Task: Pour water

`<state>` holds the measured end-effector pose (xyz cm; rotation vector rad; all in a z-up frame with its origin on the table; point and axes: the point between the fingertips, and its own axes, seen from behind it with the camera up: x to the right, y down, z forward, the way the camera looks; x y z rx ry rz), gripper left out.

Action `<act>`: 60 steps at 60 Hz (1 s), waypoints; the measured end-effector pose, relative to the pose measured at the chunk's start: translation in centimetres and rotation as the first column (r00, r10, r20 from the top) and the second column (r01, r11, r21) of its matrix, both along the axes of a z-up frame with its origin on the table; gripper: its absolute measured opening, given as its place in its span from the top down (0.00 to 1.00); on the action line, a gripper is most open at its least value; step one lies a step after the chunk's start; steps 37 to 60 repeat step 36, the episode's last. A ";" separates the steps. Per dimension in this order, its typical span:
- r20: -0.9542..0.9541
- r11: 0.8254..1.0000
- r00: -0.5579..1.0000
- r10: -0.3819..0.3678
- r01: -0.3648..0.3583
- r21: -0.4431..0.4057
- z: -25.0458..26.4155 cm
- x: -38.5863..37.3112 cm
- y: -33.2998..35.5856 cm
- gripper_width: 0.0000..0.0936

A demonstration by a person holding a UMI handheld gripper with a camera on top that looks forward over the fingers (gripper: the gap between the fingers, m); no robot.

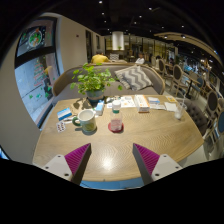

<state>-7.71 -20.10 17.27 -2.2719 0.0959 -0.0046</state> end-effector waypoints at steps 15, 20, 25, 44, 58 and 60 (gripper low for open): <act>0.035 1.000 0.999 -0.018 0.018 -0.003 1.6 0.7 -3.8 0.08; 0.040 1.000 0.999 -0.013 0.013 -0.004 1.6 1.2 -4.0 0.09; 0.066 1.000 0.998 -0.005 0.005 -0.001 1.5 1.9 -4.1 0.09; 0.055 1.000 0.998 0.022 -0.022 -0.003 1.6 2.5 -4.2 0.08; 0.055 1.000 0.998 0.022 -0.022 -0.003 1.6 2.5 -4.2 0.08; 0.055 1.000 0.998 0.022 -0.022 -0.003 1.6 2.5 -4.2 0.08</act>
